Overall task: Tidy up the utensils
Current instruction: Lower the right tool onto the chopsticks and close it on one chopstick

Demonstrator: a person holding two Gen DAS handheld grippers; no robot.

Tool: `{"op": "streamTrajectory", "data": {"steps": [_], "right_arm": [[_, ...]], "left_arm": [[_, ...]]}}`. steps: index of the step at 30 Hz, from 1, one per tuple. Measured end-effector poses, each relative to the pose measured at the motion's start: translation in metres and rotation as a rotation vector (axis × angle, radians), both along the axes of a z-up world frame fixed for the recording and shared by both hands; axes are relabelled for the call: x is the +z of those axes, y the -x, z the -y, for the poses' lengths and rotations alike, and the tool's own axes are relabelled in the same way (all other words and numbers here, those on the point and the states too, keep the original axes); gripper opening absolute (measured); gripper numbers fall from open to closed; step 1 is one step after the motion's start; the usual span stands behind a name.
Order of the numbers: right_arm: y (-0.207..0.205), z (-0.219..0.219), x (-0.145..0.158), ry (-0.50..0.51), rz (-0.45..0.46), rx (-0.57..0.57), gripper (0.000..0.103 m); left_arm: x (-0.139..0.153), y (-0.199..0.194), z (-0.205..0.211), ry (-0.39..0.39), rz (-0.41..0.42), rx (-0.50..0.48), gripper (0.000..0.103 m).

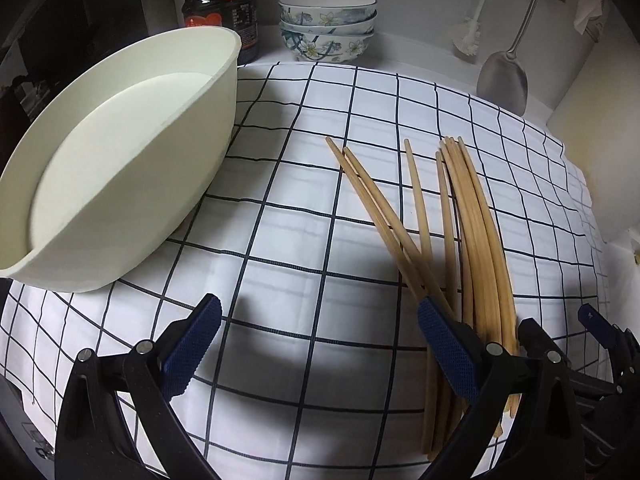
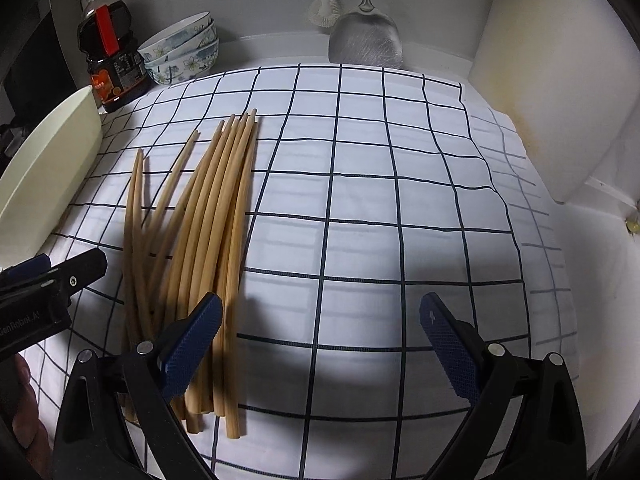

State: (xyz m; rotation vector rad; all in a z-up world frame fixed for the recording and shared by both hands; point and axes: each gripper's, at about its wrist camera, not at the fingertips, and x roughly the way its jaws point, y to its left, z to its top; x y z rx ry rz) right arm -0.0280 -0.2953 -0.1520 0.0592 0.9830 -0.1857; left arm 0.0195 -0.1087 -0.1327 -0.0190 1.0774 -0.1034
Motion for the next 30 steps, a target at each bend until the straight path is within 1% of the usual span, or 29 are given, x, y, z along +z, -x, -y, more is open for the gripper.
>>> {"op": "streamTrajectory", "data": {"steps": [8,12,17,20,23,30], "right_arm": [[-0.003,-0.001,-0.005,0.032,0.003,0.013,0.094],[-0.003,-0.003,-0.004,0.054,0.006,0.024,0.094],[-0.003,-0.003,-0.004,0.051,0.012,0.027,0.094],[-0.004,-0.003,-0.005,0.057,0.009,0.026,0.094],[-0.005,-0.004,-0.008,0.069,-0.007,0.027,0.094],[-0.005,-0.003,-0.008,0.068,0.001,0.027,0.094]], "left_arm": [[-0.010,-0.004,0.004,-0.031,-0.005,0.019,0.097],[-0.007,-0.003,0.005,-0.023,0.006,0.025,0.097],[-0.002,-0.004,0.003,-0.002,0.023,0.035,0.097],[-0.007,-0.007,0.008,-0.012,0.010,0.025,0.097],[-0.008,-0.007,0.011,-0.009,0.023,0.020,0.097],[-0.008,-0.004,0.013,-0.018,0.025,0.013,0.097]]}}
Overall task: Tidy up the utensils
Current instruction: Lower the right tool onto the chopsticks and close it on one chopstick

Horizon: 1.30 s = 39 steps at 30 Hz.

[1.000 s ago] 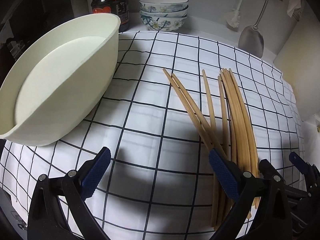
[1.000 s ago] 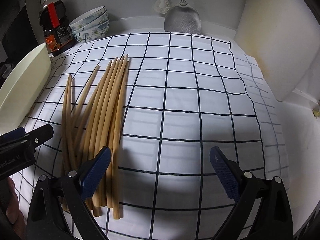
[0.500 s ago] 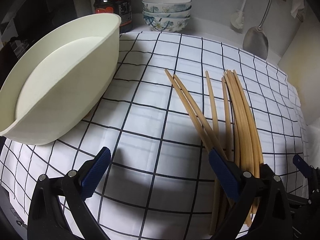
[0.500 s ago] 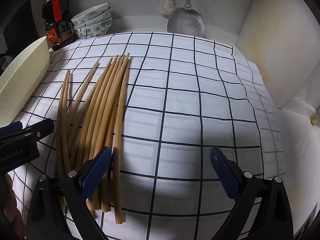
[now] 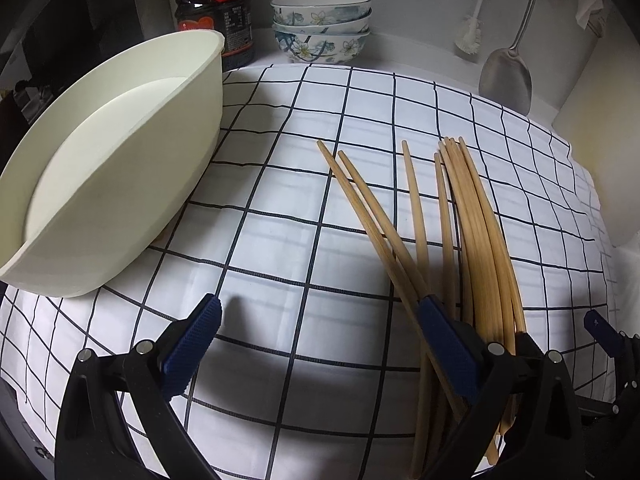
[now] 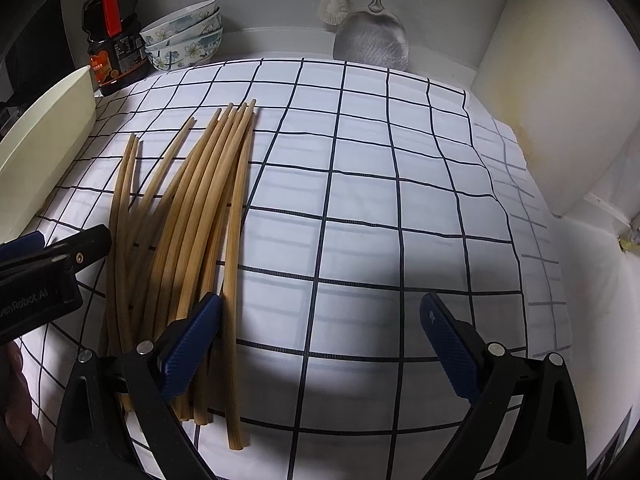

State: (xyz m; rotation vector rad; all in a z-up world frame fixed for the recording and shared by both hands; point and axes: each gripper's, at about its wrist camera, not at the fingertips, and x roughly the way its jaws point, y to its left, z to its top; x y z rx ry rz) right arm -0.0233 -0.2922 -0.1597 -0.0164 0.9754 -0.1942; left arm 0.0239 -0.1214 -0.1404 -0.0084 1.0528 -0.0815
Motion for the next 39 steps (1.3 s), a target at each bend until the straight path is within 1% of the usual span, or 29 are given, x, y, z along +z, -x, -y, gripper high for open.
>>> {"op": "streamTrajectory", "data": {"steps": [6,8,10,11,15,23,26,30,32,33,34,35,36,37,38,39], "right_arm": [[-0.001,0.001,0.000,-0.005,0.001,-0.004,0.094],[-0.001,0.001,0.000,-0.005,0.001,-0.005,0.094],[-0.001,0.002,0.000,-0.001,0.001,-0.005,0.094],[-0.001,0.002,0.000,0.001,0.001,-0.005,0.094],[-0.001,0.004,0.000,0.014,0.000,-0.004,0.094],[0.001,0.010,0.001,0.053,0.024,-0.014,0.094],[-0.001,0.009,0.001,0.063,0.034,0.004,0.094],[-0.009,0.006,0.000,0.055,0.051,0.041,0.094],[-0.014,0.006,0.000,0.038,0.052,0.053,0.091],[-0.015,0.006,0.000,0.027,0.053,0.062,0.088],[-0.016,0.005,0.000,0.005,0.057,0.080,0.079],[-0.017,0.004,0.001,-0.009,0.057,0.093,0.070],[-0.018,0.003,0.001,-0.027,0.058,0.109,0.066],[-0.019,0.001,0.002,-0.038,0.057,0.122,0.059],[-0.021,-0.001,0.002,-0.046,0.054,0.133,0.051],[-0.022,-0.002,0.003,-0.061,0.052,0.146,0.047]], "left_arm": [[-0.001,-0.001,0.000,0.008,-0.017,0.010,0.098],[-0.001,-0.005,0.001,0.017,-0.035,0.014,0.098],[-0.006,-0.010,0.004,-0.001,-0.066,0.016,0.097],[-0.006,-0.010,0.004,-0.001,-0.057,0.018,0.098],[-0.010,-0.008,0.004,-0.050,-0.056,0.008,0.097],[-0.010,0.000,-0.015,-0.052,-0.022,-0.004,0.097],[-0.010,0.001,-0.024,-0.050,-0.006,-0.006,0.097],[-0.010,-0.004,-0.024,-0.051,0.005,-0.019,0.096],[-0.009,-0.006,-0.022,-0.049,0.013,-0.029,0.092],[-0.008,-0.007,-0.020,-0.051,0.019,-0.032,0.087],[-0.007,-0.007,-0.018,-0.051,0.026,-0.040,0.080],[-0.005,-0.006,-0.017,-0.049,0.031,-0.048,0.075],[-0.004,-0.006,-0.014,-0.048,0.037,-0.059,0.066],[-0.003,-0.005,-0.011,-0.047,0.042,-0.073,0.056],[-0.002,-0.004,-0.008,-0.046,0.045,-0.085,0.051],[0.000,-0.003,-0.006,-0.048,0.047,-0.095,0.042]]}}
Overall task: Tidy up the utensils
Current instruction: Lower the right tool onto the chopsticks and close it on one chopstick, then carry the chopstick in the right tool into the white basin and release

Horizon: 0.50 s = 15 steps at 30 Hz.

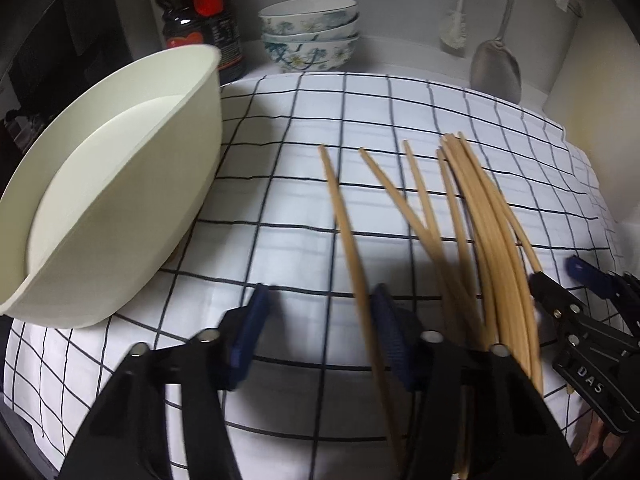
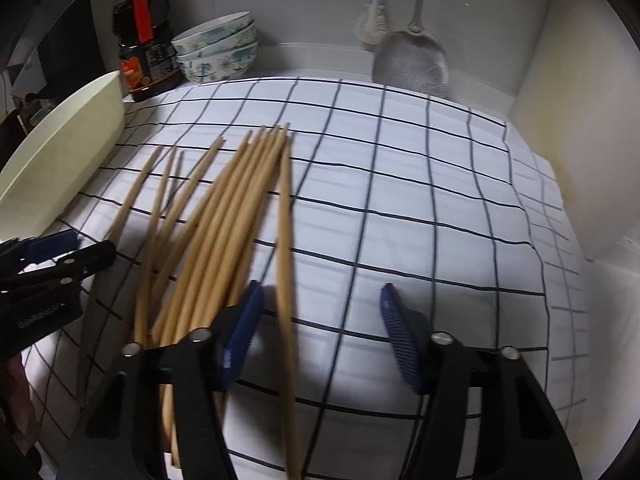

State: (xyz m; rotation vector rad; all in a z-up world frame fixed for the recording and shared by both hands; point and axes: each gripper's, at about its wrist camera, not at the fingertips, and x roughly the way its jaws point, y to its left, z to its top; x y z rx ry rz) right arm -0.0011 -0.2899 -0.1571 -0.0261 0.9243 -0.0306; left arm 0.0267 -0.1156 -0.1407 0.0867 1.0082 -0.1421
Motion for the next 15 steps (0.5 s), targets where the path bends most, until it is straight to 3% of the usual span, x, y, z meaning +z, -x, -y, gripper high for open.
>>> {"op": "streamTrajectory", "data": {"steps": [3,4,5,15], "right_arm": [[-0.003,-0.005,0.001,-0.005,-0.001,0.026,0.029],[-0.003,-0.007,0.001,-0.003,-0.001,0.031,0.017],[-0.004,-0.007,0.001,0.003,-0.002,0.030,0.006],[0.007,0.014,0.008,-0.113,-0.001,-0.065,0.006]], "left_arm": [[0.002,0.000,0.007,0.008,-0.006,-0.031,0.016],[0.002,0.001,0.008,0.010,-0.008,-0.039,0.009],[0.002,0.001,0.009,0.010,-0.009,-0.045,0.009],[0.006,0.001,0.006,0.059,-0.052,-0.073,0.007]]}}
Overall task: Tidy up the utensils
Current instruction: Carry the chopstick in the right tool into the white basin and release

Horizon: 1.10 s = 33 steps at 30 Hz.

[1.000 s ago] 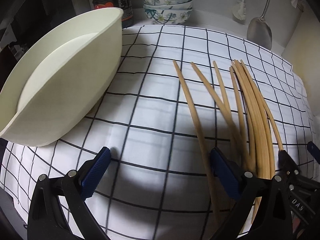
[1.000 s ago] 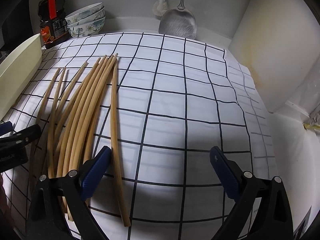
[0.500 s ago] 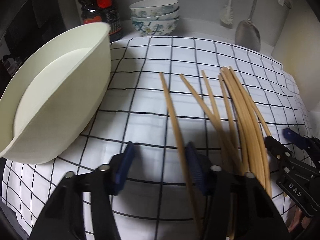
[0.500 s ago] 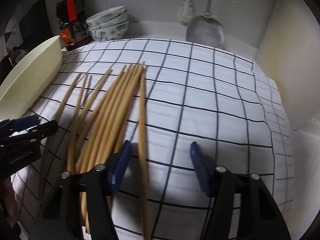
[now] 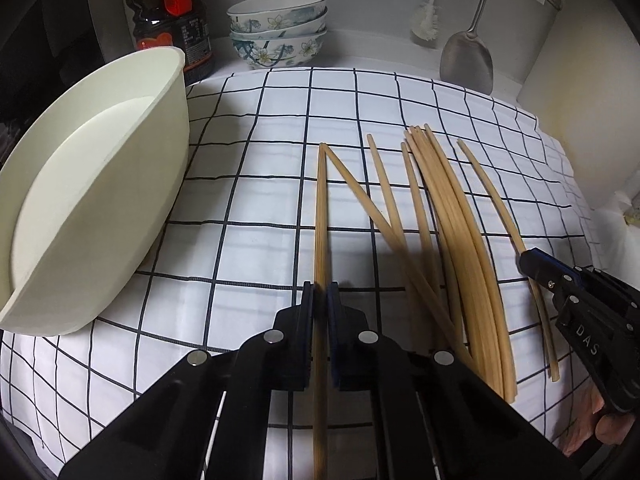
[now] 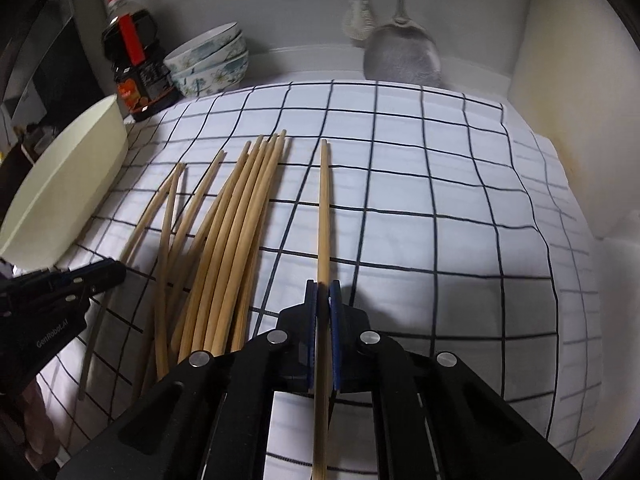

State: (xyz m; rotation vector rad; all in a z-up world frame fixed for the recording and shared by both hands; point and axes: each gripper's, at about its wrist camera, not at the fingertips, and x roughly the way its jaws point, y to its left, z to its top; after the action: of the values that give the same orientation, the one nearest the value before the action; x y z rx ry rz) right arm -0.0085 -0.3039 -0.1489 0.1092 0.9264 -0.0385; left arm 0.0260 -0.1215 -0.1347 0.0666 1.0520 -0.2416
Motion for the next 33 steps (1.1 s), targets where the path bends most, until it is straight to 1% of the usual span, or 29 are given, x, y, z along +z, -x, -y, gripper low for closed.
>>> {"op": "streamTrajectory", "data": {"steps": [3,6,11,15,18,21,27,30,33], "right_arm": [[0.007,0.003,0.011,-0.028,0.017,-0.024,0.006],[0.013,0.000,0.028,-0.042,0.033,-0.031,0.006],[0.018,-0.019,0.059,-0.038,0.068,-0.020,0.006],[0.018,-0.039,0.081,-0.075,0.088,-0.008,0.006],[0.015,-0.061,0.095,-0.071,0.107,0.016,0.006],[0.007,-0.086,0.108,-0.093,0.122,0.051,0.006],[-0.021,-0.148,0.125,-0.140,0.146,0.135,0.006],[-0.042,-0.187,0.130,-0.153,0.148,0.189,0.006],[-0.065,-0.225,0.126,-0.164,0.120,0.240,0.006]], "left_arm": [[0.011,0.003,-0.002,0.019,0.002,-0.016,0.007],[0.027,0.004,-0.005,0.035,0.014,-0.029,0.007],[0.059,0.005,-0.021,0.067,0.044,-0.046,0.007],[0.085,0.002,-0.045,0.096,0.068,-0.043,0.007],[0.103,-0.002,-0.069,0.107,0.087,-0.024,0.007],[0.117,-0.007,-0.098,0.108,0.106,0.008,0.007],[0.124,-0.025,-0.164,0.089,0.123,0.094,0.007],[0.120,-0.034,-0.195,0.079,0.116,0.135,0.007],[0.111,-0.046,-0.219,0.071,0.103,0.166,0.007]]}}
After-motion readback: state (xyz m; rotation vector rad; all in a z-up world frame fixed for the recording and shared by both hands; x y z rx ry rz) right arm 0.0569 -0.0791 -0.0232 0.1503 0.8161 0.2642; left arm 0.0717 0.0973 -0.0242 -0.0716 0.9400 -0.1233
